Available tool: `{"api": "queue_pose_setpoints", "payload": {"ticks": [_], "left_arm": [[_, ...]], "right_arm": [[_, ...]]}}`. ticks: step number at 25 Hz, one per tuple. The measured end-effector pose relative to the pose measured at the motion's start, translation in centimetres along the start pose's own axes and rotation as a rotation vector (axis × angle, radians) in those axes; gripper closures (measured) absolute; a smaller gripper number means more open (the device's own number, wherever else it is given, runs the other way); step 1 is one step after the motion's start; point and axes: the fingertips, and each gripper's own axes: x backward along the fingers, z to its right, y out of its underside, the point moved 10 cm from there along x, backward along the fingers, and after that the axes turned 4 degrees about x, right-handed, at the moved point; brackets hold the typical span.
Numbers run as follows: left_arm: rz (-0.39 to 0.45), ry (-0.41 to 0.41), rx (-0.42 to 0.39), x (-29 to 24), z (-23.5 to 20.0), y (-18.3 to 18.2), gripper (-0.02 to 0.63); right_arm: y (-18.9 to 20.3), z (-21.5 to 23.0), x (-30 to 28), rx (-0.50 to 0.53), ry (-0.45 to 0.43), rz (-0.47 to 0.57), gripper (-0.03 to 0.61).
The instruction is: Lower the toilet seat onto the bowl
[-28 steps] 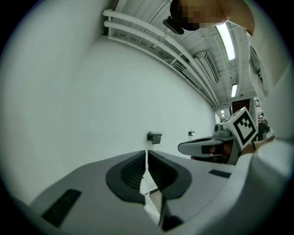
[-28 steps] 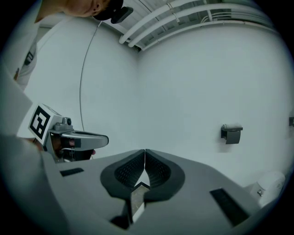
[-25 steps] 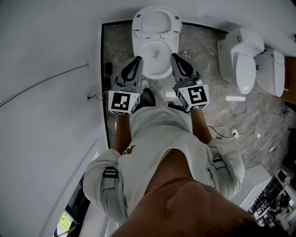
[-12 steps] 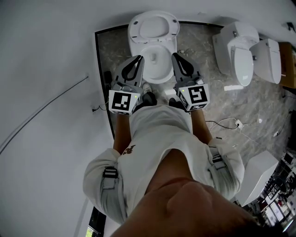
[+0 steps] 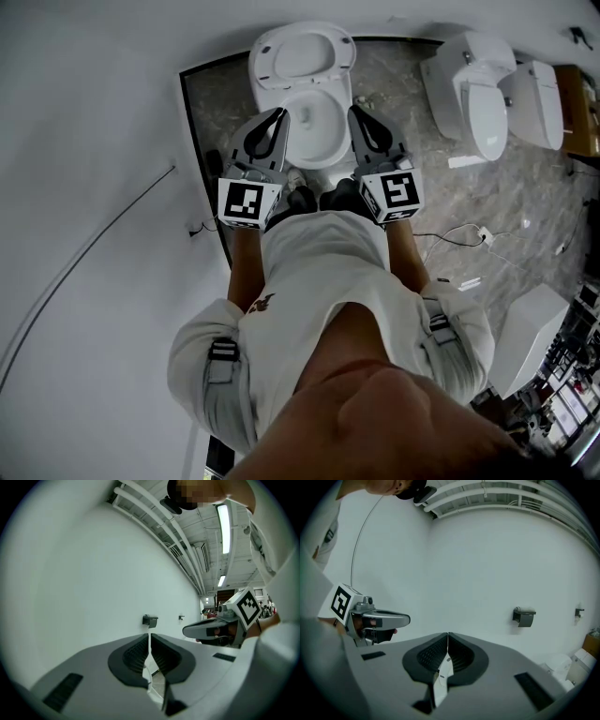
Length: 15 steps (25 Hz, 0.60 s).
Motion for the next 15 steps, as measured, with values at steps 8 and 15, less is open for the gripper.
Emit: {"api": "queue_pose_setpoints", "payload": {"ticks": [8,15], "left_arm": [[-0.008,0.007,-0.048,-2.2,-0.8,0.1,0.58],[-0.025,-0.022,-0.066,-4.7,-2.5,1.7,0.579]], "right_arm": [[1.0,1.1,-0.8,0.001,0.024,-0.039,0.558],[2.5,2.8,-3.1,0.017,0.022,-0.047,0.558]]}}
